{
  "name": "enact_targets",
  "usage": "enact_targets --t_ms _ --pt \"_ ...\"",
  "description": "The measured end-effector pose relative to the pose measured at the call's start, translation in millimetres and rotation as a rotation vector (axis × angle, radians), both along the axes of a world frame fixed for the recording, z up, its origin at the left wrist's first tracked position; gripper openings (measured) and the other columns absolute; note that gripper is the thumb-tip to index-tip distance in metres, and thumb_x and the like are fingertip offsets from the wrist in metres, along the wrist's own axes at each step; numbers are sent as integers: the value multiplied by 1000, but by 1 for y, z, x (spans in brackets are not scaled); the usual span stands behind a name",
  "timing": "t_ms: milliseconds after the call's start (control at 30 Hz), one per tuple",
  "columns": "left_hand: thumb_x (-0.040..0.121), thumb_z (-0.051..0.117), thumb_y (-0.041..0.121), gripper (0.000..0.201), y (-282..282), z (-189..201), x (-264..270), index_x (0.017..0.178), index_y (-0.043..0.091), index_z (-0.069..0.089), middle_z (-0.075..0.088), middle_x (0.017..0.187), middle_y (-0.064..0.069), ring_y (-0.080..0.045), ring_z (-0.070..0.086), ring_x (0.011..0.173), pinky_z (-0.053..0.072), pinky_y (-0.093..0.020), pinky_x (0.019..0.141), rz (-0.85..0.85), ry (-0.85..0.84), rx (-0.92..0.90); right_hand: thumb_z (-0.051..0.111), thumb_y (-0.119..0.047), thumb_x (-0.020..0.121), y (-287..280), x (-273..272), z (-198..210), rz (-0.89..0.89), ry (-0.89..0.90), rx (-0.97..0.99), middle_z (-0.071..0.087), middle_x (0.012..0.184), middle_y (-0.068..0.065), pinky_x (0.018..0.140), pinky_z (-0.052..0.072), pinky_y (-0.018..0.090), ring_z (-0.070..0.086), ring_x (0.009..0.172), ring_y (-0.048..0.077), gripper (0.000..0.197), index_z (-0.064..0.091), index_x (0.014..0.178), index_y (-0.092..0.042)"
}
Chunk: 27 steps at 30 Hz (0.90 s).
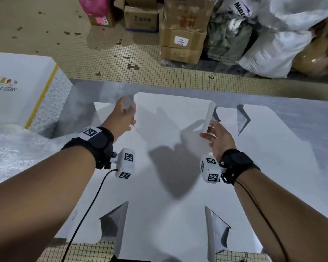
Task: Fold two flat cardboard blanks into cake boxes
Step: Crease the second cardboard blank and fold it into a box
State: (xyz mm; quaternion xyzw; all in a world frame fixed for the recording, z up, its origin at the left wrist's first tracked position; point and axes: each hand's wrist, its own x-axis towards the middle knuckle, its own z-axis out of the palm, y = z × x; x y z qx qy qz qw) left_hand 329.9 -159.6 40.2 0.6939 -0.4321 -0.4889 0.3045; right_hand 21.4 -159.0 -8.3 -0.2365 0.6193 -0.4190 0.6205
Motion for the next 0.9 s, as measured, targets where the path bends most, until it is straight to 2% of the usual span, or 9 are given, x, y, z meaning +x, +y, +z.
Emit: enact_targets --t_ms 67,233,367,467,533,600,667,800,900 --pt "102 28 59 49 3 4 3 144 35 38 62 108 0 -16 69 95 49 -33 82 15 59 4 44 -34 100 1 2 0 -27 13 18 56 101 3 94 26 42 64 84 20 24 63 88 -27" --pt "79 26 81 87 20 7 13 128 16 56 67 114 -4 -22 72 99 55 -36 85 -2 151 116 45 -48 99 0 1 7 -48 41 87 57 90 -2 76 32 34 68 83 22 34 54 75 -25" --pt "85 72 51 55 37 1 20 116 6 69 72 115 -5 -25 70 102 53 -34 94 -66 180 146 55 -10 95 5 -9 16 19 41 84 62 91 5 61 33 25 68 82 25 17 65 84 -17" --pt "74 88 20 29 48 -11 19 97 9 77 75 93 -3 -17 64 84 45 -22 70 -147 -46 123 67 9 82 17 -15 16 181 193 -51 61 71 2 50 36 23 53 51 12 23 59 78 -12" --pt "69 91 17 35 57 -19 13 100 13 75 72 95 1 -15 63 82 44 -20 69 -204 -173 85 73 10 78 26 -18 10 269 323 -84 66 90 8 43 41 26 55 48 22 24 62 83 -11" --pt "66 93 20 49 65 -29 8 111 17 72 64 108 2 -15 61 87 48 -24 81 -293 -344 11 78 2 77 33 -18 4 350 504 -113 67 107 7 54 51 31 63 62 28 26 67 89 -17" --pt "68 91 19 60 72 -40 3 123 16 68 53 119 -3 -17 55 90 46 -25 91 -356 -467 -46 78 -6 78 39 -15 -1 456 711 -157 65 111 1 74 57 32 66 73 21 28 69 99 -23" --pt "80 81 25 66 79 -46 -13 139 20 51 40 135 -1 -22 49 120 41 -31 103 -448 -716 -48 64 -12 89 47 -4 -3 688 1038 -239 42 136 4 101 45 31 57 107 22 39 61 128 -16" --pt "86 73 28 68 79 -39 -27 143 19 38 26 152 -1 -25 31 137 40 -43 106 -575 -970 -9 54 -10 90 51 6 2 925 1322 -224 14 157 0 110 37 41 29 138 27 57 38 144 -18"
